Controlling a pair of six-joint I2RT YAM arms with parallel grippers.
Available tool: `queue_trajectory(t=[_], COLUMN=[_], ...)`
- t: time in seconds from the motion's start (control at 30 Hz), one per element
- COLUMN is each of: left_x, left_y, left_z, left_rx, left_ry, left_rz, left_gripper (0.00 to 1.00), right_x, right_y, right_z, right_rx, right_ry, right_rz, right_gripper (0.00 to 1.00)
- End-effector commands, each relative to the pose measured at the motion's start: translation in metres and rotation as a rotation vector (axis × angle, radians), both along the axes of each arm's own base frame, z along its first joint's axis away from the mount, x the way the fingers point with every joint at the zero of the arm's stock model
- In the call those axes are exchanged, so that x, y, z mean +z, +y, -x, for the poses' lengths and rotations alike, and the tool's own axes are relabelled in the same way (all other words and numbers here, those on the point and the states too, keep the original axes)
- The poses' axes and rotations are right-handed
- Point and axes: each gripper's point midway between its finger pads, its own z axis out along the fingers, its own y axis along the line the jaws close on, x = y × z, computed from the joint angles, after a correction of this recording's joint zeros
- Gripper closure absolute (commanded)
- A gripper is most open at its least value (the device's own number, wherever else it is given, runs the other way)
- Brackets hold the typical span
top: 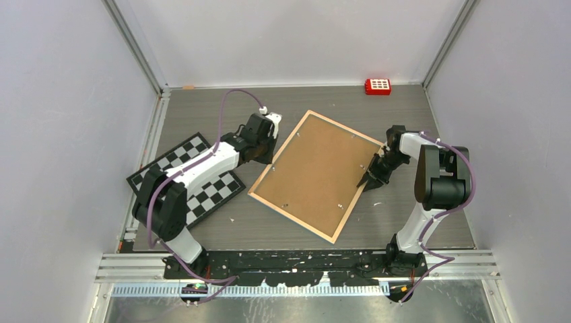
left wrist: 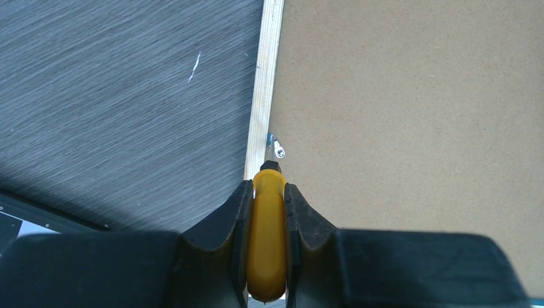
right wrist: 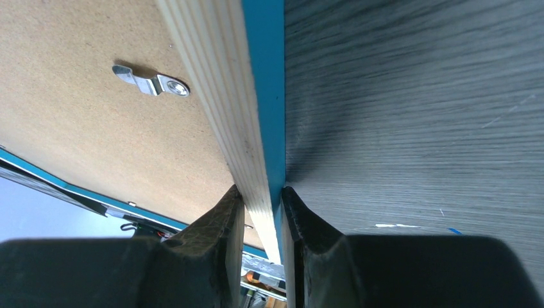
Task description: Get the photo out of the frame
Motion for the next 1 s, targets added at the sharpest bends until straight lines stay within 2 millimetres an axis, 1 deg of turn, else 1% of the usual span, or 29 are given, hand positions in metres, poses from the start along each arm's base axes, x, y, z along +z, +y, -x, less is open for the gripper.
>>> queue_trajectory(t=[0.0, 0.1, 0.23, 0.53, 0.77, 0.9, 0.97], left_x=[0.024, 0.027, 0.021, 0.012, 0.001, -0.012, -0.016], left_y=[0.001, 0.006, 0.01, 0.004, 0.01, 0.01, 0.007], left_z=[-0.012, -0.012, -0.006, -0.002, -0.002, 0.007, 0.012], left_rx=[0.035, 0.05, 0.048, 0.034, 0.054, 0.041, 0.03], left_ry=[-0.082, -0.091, -0.067, -0.036, -0.015, 0.04, 0.061], left_rz=[0.012, -0.005, -0.02, -0.015, -0.053, -0.064, -0.046], left_gripper=[1.0, 1.0, 1.0, 1.0, 1.0, 1.0, 1.0], right_x=[-0.018, -0.019, -0.019, -0.018, -0.019, -0.02, -0.02], right_y=[-0.016, -0.016, -0.016, -0.016, -0.016, -0.016, -0.016], right_z=[-0.012, -0.012, -0.013, -0.013, -0.012, -0.013, -0.013], right_rx=[-0.003, -0.003, -0.004, -0.004, -0.003, -0.005, -0.004], right_ry=[-0.034, -0.032, -0.032, -0.034, -0.03, -0.025, -0.023], right_rz=[0.109, 0.109, 0.108, 0.109, 0.109, 0.109, 0.107], right_gripper=[0.93, 0.93, 0.94, 0.94, 0.94, 0.94, 0.95])
